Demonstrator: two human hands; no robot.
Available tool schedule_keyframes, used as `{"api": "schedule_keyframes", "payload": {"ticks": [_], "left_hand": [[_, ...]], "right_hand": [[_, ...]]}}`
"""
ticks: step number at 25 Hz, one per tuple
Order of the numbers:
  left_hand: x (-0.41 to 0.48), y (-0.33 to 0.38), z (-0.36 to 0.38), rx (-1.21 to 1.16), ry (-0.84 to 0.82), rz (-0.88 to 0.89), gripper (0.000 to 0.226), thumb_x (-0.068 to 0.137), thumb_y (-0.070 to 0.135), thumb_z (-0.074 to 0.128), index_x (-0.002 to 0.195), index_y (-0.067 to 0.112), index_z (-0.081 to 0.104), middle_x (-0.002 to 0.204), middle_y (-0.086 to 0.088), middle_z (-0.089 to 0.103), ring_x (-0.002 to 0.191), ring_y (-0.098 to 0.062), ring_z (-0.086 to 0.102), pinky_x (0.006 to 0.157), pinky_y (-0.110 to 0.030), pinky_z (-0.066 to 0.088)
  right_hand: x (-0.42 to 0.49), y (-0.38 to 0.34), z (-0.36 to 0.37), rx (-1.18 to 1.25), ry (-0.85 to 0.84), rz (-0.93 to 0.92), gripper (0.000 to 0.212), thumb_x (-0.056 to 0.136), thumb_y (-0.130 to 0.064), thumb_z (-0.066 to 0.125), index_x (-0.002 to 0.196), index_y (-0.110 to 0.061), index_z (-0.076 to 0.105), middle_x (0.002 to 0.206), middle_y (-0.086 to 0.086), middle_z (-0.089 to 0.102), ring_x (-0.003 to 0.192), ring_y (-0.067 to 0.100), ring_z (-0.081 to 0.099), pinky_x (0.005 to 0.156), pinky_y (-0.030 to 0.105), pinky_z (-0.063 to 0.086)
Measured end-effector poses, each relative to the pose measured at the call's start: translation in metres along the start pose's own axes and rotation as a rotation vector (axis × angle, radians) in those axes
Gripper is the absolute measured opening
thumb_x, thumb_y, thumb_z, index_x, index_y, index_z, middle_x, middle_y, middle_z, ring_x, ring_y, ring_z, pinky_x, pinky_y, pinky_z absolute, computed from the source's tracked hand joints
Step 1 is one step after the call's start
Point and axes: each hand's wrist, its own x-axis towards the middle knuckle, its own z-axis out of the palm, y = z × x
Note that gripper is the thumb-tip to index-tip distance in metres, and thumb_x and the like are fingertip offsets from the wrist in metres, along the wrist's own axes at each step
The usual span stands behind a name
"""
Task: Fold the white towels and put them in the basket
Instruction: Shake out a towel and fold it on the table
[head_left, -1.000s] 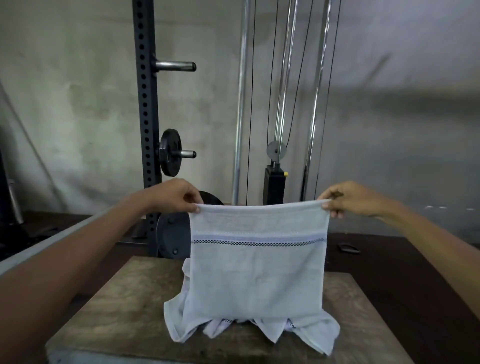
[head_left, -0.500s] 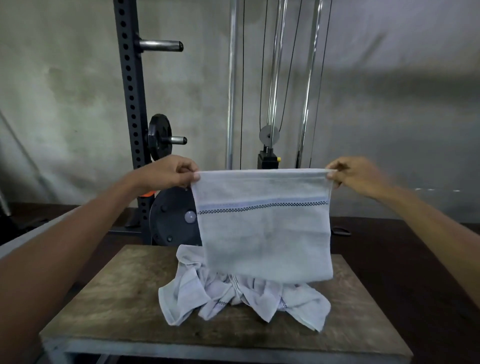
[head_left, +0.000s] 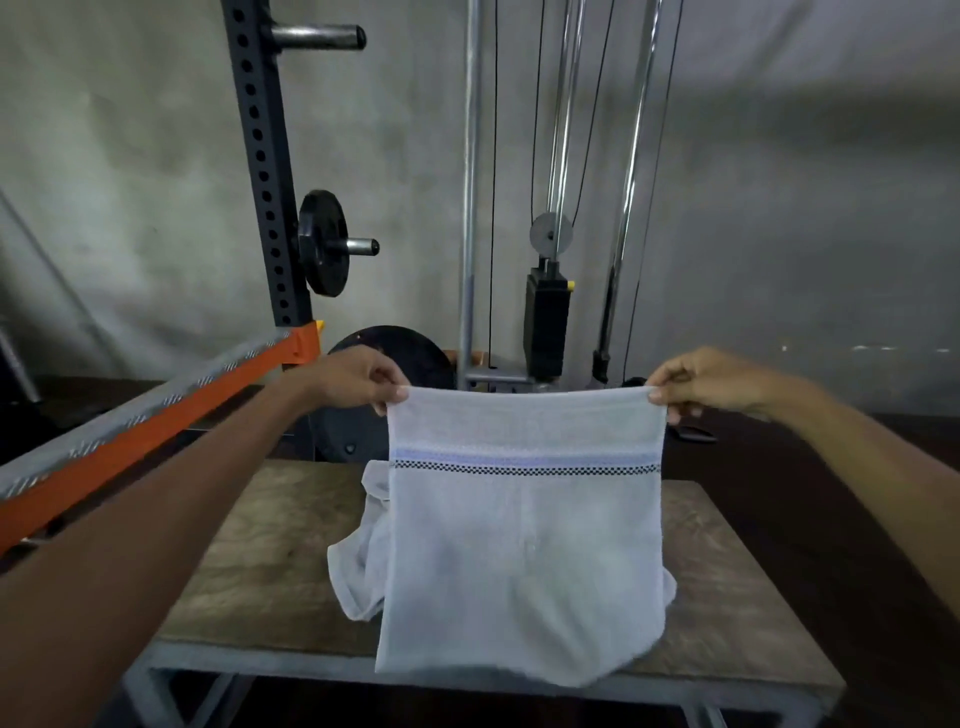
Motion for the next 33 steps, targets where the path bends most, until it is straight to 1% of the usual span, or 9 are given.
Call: {"api": "schedule_keyframes", "payload": {"ticks": [3,6,9,14,18,21,24,26,33], "left_hand": [[0.017,-0.01,0.022,0.011,0.213,0.015,0.012,0.092,0.014,0.06,0.095,0.006,0.068,0.076,-0.01,0.073,0.068,-0.014,0.069,0.06,-0.016,0.052],[0.02,-0.009,0.031,-0.097,0.406,0.035,0.01,0.091,0.011,0.059,0.086,0.015,0.067,0.08,-0.004,0.074,0.072,-0.011,0.071,0.068,-0.029,0.058],[0.006,-0.006,0.03,0.032,0.499,0.109,0.009,0.09,0.014,0.06,0.09,0.015,0.07,0.078,0.008,0.069,0.065,-0.002,0.062,0.066,-0.023,0.051],[-0.055,-0.014,0.047,0.075,0.223,0.14,0.009,0.087,0.019,0.065,0.087,0.028,0.069,0.083,0.012,0.07,0.079,-0.005,0.064,0.073,-0.023,0.05],[-0.107,-0.037,0.102,0.103,-0.032,0.071,0.006,0.087,0.024,0.065,0.09,0.024,0.071,0.067,0.032,0.061,0.067,0.007,0.056,0.059,-0.01,0.038],[-0.128,-0.074,0.158,0.082,-0.157,0.011,0.005,0.087,0.025,0.066,0.09,0.026,0.07,0.066,0.033,0.059,0.065,0.01,0.053,0.06,-0.008,0.036],[-0.131,-0.101,0.196,0.084,-0.168,-0.046,0.008,0.089,0.029,0.064,0.095,0.026,0.069,0.08,0.016,0.067,0.069,0.011,0.054,0.062,-0.006,0.038],[-0.125,-0.112,0.208,0.092,-0.15,-0.064,0.013,0.089,0.026,0.063,0.098,0.02,0.07,0.08,0.018,0.063,0.071,0.016,0.054,0.064,-0.004,0.039],[-0.101,-0.155,0.255,0.103,-0.12,-0.191,0.008,0.087,0.015,0.061,0.086,0.02,0.067,0.082,0.007,0.066,0.069,0.002,0.056,0.068,-0.016,0.038]], "right_hand": [[0.014,0.008,0.019,0.057,0.162,-0.011,0.01,0.089,-0.005,0.062,0.098,-0.004,0.067,0.081,0.009,0.072,0.067,0.008,0.068,0.061,0.017,0.054],[0.016,0.008,0.024,0.05,0.365,-0.051,0.008,0.088,-0.01,0.065,0.09,-0.015,0.07,0.082,-0.001,0.072,0.075,0.011,0.067,0.077,0.027,0.056],[0.002,0.006,0.025,0.105,0.356,-0.081,0.01,0.089,-0.01,0.063,0.085,-0.019,0.068,0.079,-0.001,0.072,0.078,0.015,0.068,0.076,0.031,0.055],[-0.051,0.02,0.046,0.058,0.132,-0.048,0.006,0.088,-0.013,0.064,0.088,-0.017,0.068,0.071,0.005,0.073,0.068,0.013,0.068,0.06,0.02,0.048],[-0.099,0.062,0.098,0.04,-0.119,-0.008,0.004,0.085,-0.012,0.068,0.088,-0.013,0.071,0.074,0.002,0.074,0.071,0.009,0.07,0.068,0.011,0.047],[-0.121,0.097,0.149,0.012,-0.182,0.043,0.006,0.084,-0.011,0.069,0.085,-0.015,0.073,0.08,-0.001,0.075,0.078,0.007,0.07,0.074,0.012,0.049],[-0.118,0.125,0.184,0.05,-0.148,0.077,0.008,0.084,-0.004,0.067,0.084,-0.011,0.071,0.08,0.007,0.074,0.075,0.015,0.072,0.074,0.027,0.056],[-0.108,0.137,0.197,0.036,-0.118,0.091,0.009,0.085,-0.003,0.067,0.083,-0.012,0.069,0.078,0.009,0.074,0.073,0.018,0.072,0.075,0.033,0.057],[-0.066,0.152,0.242,-0.088,-0.111,0.1,0.021,0.085,-0.006,0.063,0.075,-0.025,0.065,0.076,-0.002,0.071,0.072,0.011,0.067,0.068,0.027,0.052]]}}
